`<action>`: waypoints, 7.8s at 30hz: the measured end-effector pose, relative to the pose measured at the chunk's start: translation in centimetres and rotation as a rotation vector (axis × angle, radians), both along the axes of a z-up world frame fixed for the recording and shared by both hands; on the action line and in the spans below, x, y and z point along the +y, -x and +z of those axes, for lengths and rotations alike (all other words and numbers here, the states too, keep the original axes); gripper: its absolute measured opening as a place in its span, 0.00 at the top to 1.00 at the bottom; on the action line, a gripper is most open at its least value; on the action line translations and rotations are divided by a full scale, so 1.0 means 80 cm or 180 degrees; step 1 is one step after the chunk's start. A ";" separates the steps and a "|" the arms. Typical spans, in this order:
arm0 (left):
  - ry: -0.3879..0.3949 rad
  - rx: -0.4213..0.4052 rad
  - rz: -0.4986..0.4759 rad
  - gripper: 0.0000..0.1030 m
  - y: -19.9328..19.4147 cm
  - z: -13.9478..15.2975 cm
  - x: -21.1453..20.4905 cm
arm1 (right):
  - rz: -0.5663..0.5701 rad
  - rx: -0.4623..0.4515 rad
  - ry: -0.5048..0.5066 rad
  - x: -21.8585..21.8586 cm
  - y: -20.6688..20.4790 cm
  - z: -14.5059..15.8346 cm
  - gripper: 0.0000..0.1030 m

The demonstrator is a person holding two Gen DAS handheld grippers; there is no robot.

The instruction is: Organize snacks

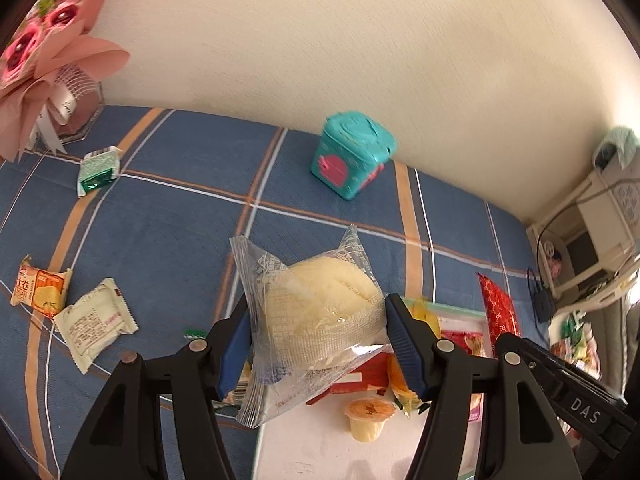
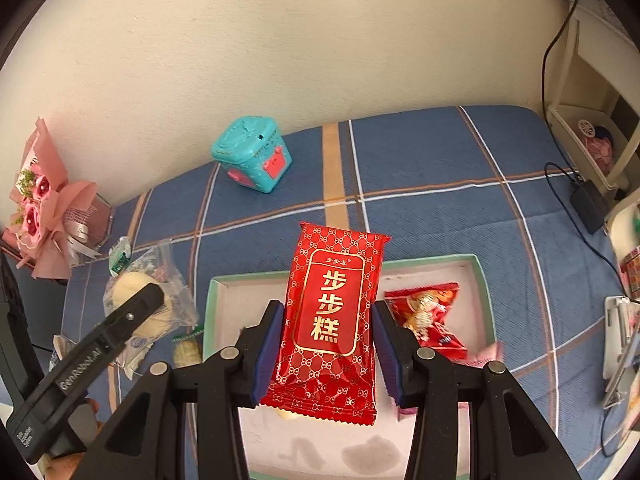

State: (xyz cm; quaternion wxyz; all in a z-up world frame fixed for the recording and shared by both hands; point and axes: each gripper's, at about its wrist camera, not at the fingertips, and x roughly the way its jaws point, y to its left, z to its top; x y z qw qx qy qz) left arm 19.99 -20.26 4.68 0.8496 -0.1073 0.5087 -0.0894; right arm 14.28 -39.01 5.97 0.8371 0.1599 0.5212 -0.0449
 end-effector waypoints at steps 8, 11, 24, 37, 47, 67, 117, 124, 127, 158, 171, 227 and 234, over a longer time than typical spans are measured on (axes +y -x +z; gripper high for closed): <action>-0.0254 0.0096 -0.0199 0.36 -0.004 -0.022 -0.036 | -0.0004 0.0173 0.0073 -0.003 0.012 -0.015 0.54; -0.0332 0.0096 -0.0257 0.36 0.001 -0.027 -0.045 | -0.0020 0.0229 0.0072 -0.005 0.016 -0.021 0.54; -0.0511 0.0198 -0.0352 0.36 0.003 -0.056 -0.065 | 0.0087 0.0536 0.0109 0.002 0.012 -0.061 0.54; -0.0541 0.0311 -0.0329 0.36 -0.005 -0.079 -0.070 | 0.0101 0.0752 0.0165 0.003 0.013 -0.088 0.54; -0.0478 0.0345 -0.0321 0.34 -0.008 -0.082 -0.066 | 0.0051 0.0856 0.0143 -0.002 0.011 -0.099 0.52; -0.0310 0.0372 -0.0374 0.13 -0.009 -0.060 -0.064 | 0.0046 0.0807 0.0215 -0.002 0.000 -0.080 0.41; -0.0491 0.0022 0.0107 0.02 0.003 -0.015 -0.009 | -0.0016 0.0396 0.0311 -0.010 0.013 -0.025 0.00; -0.0474 0.0069 0.0222 0.02 0.017 -0.009 0.011 | 0.0023 0.0402 0.0371 0.004 0.021 -0.021 0.00; -0.0497 0.0061 0.0262 0.02 0.023 -0.005 0.020 | -0.0002 0.0376 0.0390 0.009 0.024 -0.016 0.00; -0.0965 0.0291 0.0904 0.02 0.094 0.000 0.123 | 0.0235 0.0455 0.0557 0.100 0.060 -0.016 0.00; -0.1030 0.0336 0.1134 0.02 0.093 -0.009 0.201 | 0.0561 0.0514 0.0448 0.178 0.039 -0.041 0.00; -0.0666 0.0232 0.0459 0.15 -0.018 -0.110 0.211 | 0.1047 0.0474 0.0083 0.270 -0.037 -0.122 0.36; -0.0525 0.0400 0.0405 0.15 -0.023 -0.125 0.209 | 0.1044 0.0483 0.0049 0.268 -0.036 -0.121 0.36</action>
